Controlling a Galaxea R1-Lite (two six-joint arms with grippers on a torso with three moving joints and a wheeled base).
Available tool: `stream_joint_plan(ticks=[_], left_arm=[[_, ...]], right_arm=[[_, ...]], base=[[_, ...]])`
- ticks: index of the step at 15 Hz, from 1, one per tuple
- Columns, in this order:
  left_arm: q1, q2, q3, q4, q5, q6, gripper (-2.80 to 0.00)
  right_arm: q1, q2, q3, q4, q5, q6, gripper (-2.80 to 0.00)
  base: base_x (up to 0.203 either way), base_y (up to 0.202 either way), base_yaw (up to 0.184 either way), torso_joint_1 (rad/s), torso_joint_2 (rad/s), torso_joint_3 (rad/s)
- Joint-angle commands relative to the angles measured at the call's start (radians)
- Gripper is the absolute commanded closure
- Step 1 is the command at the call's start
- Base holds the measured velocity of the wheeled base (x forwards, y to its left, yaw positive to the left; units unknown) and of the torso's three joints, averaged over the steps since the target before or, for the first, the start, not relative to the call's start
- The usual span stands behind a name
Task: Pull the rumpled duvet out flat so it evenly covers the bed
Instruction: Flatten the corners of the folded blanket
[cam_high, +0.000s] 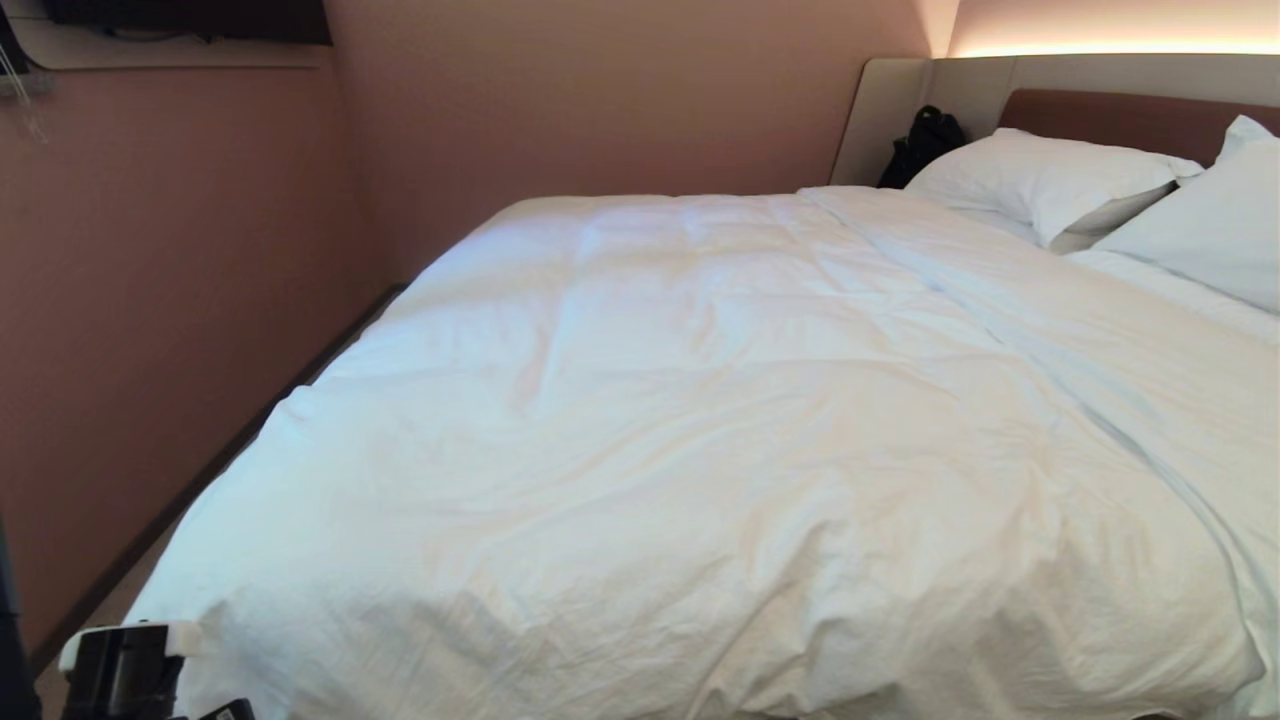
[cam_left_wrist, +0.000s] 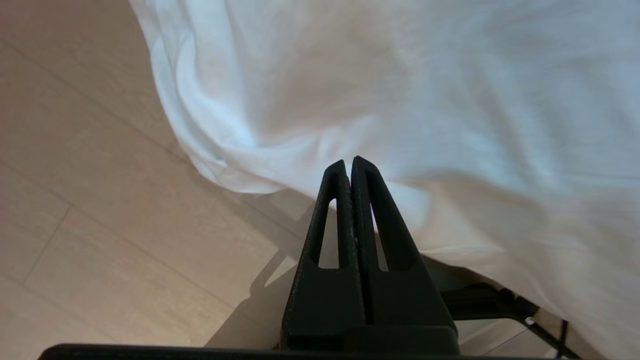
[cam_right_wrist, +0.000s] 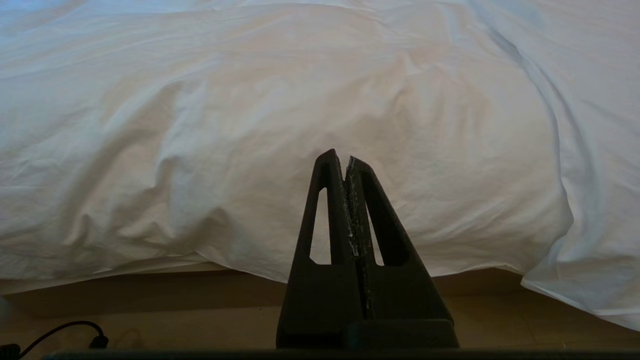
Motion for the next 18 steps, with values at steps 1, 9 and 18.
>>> stream_joint_plan(ticks=[1, 9, 18], left_arm=[[0.011, 0.087, 0.002, -0.014, 0.012, -0.002, 0.00], [0.020, 0.211, 0.002, -0.017, 0.030, -0.008, 0.00], [0.040, 0.430, 0.002, -0.208, 0.160, -0.018, 0.00]], right_arm=[[0.000, 0.000, 0.000, 0.000, 0.000, -0.001, 0.00], [0.000, 0.000, 0.000, 0.000, 0.001, 0.000, 0.00], [0.000, 0.000, 0.000, 0.000, 0.002, -0.001, 0.00]], base=[[0.000, 0.000, 0.000, 0.000, 0.00, 0.000], [0.000, 0.000, 0.000, 0.000, 0.00, 0.000], [0.000, 0.000, 0.000, 0.000, 0.00, 0.000]])
